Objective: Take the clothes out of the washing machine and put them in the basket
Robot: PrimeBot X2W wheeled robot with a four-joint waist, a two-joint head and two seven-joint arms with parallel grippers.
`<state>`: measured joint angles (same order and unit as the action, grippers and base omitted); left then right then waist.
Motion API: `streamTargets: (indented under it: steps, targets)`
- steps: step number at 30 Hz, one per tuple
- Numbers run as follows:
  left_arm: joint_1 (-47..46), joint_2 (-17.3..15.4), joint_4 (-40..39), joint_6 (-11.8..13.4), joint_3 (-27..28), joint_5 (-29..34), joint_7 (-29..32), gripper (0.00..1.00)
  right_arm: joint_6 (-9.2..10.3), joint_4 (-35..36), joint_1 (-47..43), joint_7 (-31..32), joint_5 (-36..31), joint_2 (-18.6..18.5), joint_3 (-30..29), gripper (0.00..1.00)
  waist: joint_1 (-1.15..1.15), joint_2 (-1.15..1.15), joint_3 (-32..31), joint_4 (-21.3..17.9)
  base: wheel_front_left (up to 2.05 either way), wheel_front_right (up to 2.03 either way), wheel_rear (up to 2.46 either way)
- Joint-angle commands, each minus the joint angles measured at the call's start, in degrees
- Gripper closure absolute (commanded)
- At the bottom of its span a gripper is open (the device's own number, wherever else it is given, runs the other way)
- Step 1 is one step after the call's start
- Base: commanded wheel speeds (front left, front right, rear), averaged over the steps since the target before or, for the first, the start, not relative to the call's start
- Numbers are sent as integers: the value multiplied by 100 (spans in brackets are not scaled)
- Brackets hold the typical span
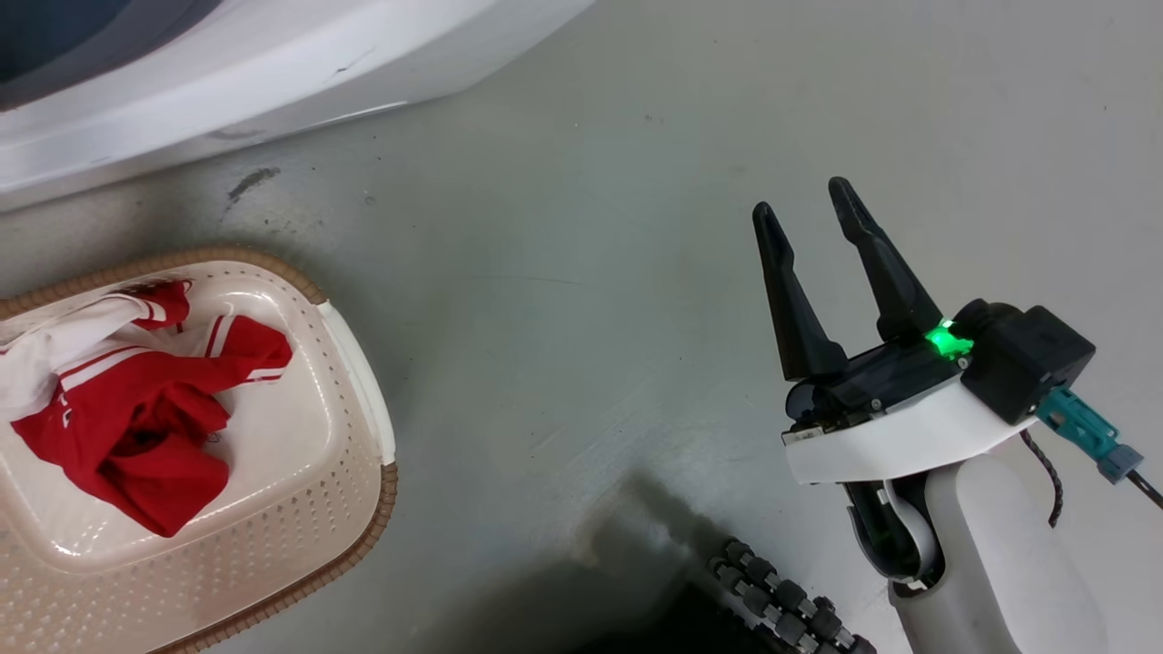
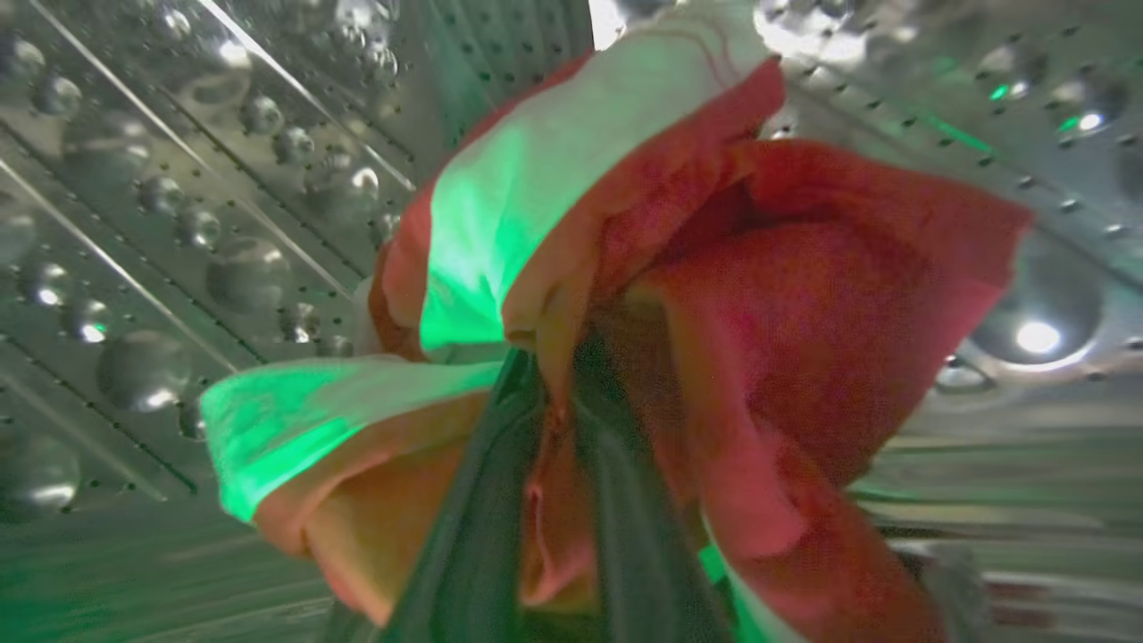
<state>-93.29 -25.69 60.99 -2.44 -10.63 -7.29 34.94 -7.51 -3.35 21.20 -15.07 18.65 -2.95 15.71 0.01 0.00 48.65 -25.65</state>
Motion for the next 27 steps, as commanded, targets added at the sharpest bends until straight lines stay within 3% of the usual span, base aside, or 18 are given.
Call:
streamTargets:
  steps: [1, 5, 10, 18, 24, 27]
  targets:
    - [211, 55, -111, 52, -16, -30, -113, 100, 4, -8, 60, -13, -15, 14, -28, 0, -1, 0, -60, 43, 0, 0, 0]
    - [630, 0, -645, 223, -59, 39, -1075, 100, 4, -88, 18, -12, -98, 11, -130, 0, -1, 0, -314, 176, 0, 0, 0]
    - [1507, 180, -1031, 390, 63, -127, -2555, 100, 4, -176, -134, -13, -284, 9, -317, 0, -1, 0, -889, 459, 0, 0, 0]
    - [2889, 514, -1091, 520, 243, -445, -4601, 100, 4, -489, -598, -12, -667, 5, -540, 0, -1, 0, -2144, 868, 0, 0, 0]
    - [3920, 755, -1417, 541, 394, -640, -5004, 100, 4, -624, -993, 29, -901, 5, -719, 0, -1, 0, -2987, 1123, 0, 0, 0]
    - [4527, 822, -1995, 574, 555, -697, -5020, 100, 4, -608, -1183, 129, -979, 5, -802, 0, -1, 0, -3351, 1226, 0, 0, 0]
